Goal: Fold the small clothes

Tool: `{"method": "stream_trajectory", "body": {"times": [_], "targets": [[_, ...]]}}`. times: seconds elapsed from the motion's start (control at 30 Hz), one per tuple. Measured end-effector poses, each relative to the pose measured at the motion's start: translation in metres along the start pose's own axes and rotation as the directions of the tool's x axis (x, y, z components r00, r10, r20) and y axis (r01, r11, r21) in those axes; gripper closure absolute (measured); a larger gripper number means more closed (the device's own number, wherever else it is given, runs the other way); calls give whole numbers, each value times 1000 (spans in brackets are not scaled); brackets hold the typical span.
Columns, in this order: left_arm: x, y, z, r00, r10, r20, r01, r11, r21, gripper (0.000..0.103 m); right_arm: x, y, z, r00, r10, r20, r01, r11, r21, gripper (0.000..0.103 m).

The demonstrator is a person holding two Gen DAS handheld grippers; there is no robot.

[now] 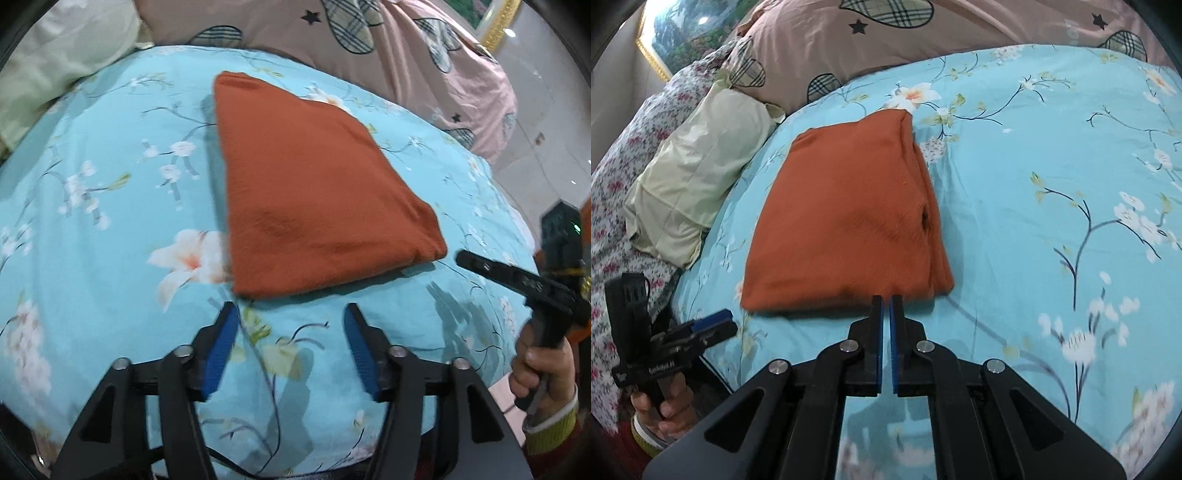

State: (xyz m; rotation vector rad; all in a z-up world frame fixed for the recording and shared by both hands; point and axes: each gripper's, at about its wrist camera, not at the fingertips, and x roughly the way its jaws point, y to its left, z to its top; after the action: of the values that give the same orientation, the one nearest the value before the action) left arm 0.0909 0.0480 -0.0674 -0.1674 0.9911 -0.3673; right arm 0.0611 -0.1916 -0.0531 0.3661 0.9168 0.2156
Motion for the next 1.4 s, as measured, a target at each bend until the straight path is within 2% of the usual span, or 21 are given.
{"method": "stream_trajectory", "body": {"times": [0.03,0.07,0.1,0.17,0.2,0.3,0.37,0.6,0.73,0.9,1.1,1.27,1.4], "targets": [[-3,3,-2,1000,22,2,-22,1000,-11,21,-3,3,-5,1000,-8,-5,8,1000,-10,97],[-6,5,-5,999,48,7,-48,999,-23,17,-4,4,-8,1000,-14,-9,13,1000,-15,90],[-10,7,-8,998,65,13,-64,998,-29,17,-6,6,-12,1000,-24,-14,23,999,-24,84],[-14,6,-13,996,92,9,-92,996,-9,17,-11,10,-21,999,-44,-11,43,998,-45,48],[-15,5,-15,994,113,9,-113,994,1,17,-12,12,-25,999,-51,-7,50,997,-56,44],[-19,1,-24,982,191,12,-191,981,45,17,-15,16,-37,998,-66,-22,64,995,-77,43],[-21,1,-30,976,217,10,-217,974,63,17,-16,18,-43,996,-79,-33,75,993,-94,40],[-33,-8,-46,974,228,9,-228,968,110,15,-26,25,-55,995,-87,-43,81,988,-134,25],[-46,-17,-42,970,238,58,-244,961,131,1,-35,33,-54,997,-80,-22,76,985,-153,22],[-62,-29,-30,967,225,119,-241,959,148,0,-44,39,-46,998,-70,10,70,983,-169,19],[-67,-30,-9,960,231,158,-251,960,126,0,-43,43,-35,996,-86,38,91,976,-198,17],[-58,-29,1,953,262,154,-281,953,114,0,-32,40,-28,997,-76,26,79,979,-189,16],[-50,-32,6,935,321,151,-340,932,127,1,-22,38,-26,997,-78,6,78,978,-191,16]]}}
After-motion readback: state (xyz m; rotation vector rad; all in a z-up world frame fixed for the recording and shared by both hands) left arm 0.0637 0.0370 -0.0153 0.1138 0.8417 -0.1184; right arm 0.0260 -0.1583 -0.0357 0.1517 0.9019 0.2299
